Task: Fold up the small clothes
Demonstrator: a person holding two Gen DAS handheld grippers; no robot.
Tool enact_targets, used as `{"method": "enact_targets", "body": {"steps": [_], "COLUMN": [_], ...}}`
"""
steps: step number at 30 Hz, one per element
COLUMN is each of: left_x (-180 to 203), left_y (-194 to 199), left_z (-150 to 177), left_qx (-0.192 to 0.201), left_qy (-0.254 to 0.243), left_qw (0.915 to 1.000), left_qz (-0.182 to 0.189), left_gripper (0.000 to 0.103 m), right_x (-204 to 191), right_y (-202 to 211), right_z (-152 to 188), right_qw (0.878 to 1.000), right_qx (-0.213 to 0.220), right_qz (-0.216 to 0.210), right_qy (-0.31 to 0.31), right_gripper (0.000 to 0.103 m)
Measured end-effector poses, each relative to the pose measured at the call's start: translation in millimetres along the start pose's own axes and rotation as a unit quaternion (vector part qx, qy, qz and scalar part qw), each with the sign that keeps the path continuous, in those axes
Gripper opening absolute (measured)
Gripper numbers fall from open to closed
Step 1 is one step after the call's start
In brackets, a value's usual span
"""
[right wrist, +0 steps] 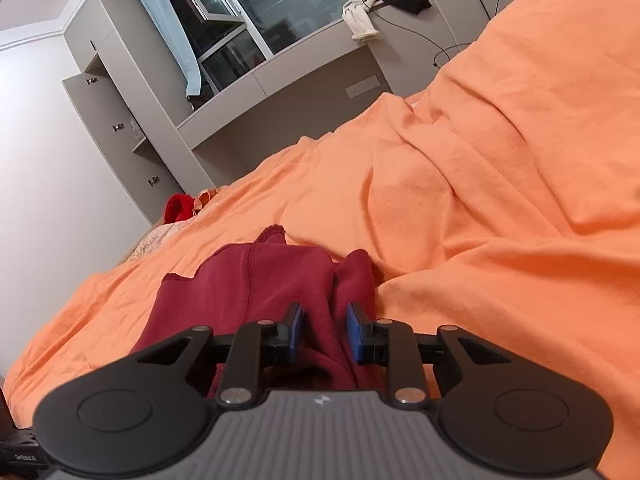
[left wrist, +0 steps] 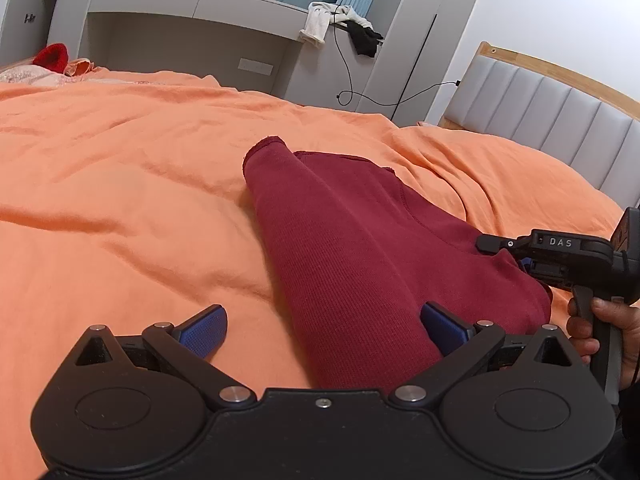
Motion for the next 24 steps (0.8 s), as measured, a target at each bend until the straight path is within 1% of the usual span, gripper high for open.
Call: {"method": "enact_targets", "body": {"steps": [3,6,9,11,12,13,14,15,16,18,22,24], "left_x": [-0.6,-0.9,-1.3,-1.8,-2.1,-2.0,-1.5,-1.3,-1.5,-1.4,0.3,4.7], "left_y": [-1.2,-0.9,-1.0,-0.3,-0.2,0.2,0.4,0.5,0.6,0.5,2.7,5.6], "left_z": [1.2,1.9,2.0,2.0,2.1,2.6,2.2,2.3,2.3,2.2,1.0,0.8], "left_qx": [0.000,0.000,0.001,0.002,0.002,0.003,0.003,0.003,0.003,0.002,0.007,0.014], "left_qy": [0.000,-0.001,0.000,-0.001,-0.002,-0.002,-0.003,-0.004,-0.004,-0.005,-0.013,-0.031], "left_qw": [1.0000,1.0000,1.0000,1.0000,1.0000,1.0000,1.0000,1.0000,1.0000,1.0000,0.9999,0.9994], "left_qz": [0.001,0.001,0.001,0.001,0.001,0.001,0.001,0.001,0.001,0.001,0.004,0.006], "left_gripper": [0.102,0.102,0.102,0.102,0.102,0.102,0.102,0.102,0.102,0.102,0.102,0.102], "right_x": [-2.5,-6.5,-12.2,-15.4,-16.0,-15.4,-15.0,-14.5,-14.4,-14.7,-15.9,-15.4], "right_y": [2.3,-1.2,-10.6,-17.4,-20.3,-21.6,-22.4,-22.3,-20.6,-14.6,10.3,21.5], "right_z": [-0.6,-1.8,-2.5,-2.5,-1.8,-0.7,0.3,1.2,2.1,2.3,-1.3,-2.3], "right_qw": [1.000,1.000,1.000,0.999,0.999,0.999,0.999,0.999,0.999,0.999,0.999,0.999], "right_qx": [0.007,0.004,-0.005,-0.016,-0.020,-0.022,-0.025,-0.025,-0.023,-0.015,0.008,0.017], "right_qz": [0.004,0.006,0.005,0.012,0.016,0.018,0.018,0.019,0.023,0.024,0.021,0.021], "right_qy": [0.011,0.021,0.024,0.030,0.029,0.026,0.025,0.025,0.029,0.033,0.036,0.041], "right_gripper": [0.030,0.031,0.031,0.030,0.029,0.025,0.023,0.018,0.013,0.009,0.007,0.007]}}
Point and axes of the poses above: each gripper's, at about its wrist camera, not at the fingertips, and y roughly against the way its jaws point, x to its right, z to its underside, the point moved 2 cm from there along -y, roughly the way its jaws point, and after that the axes turned 4 degrees about -z, right-handed, at the moved point
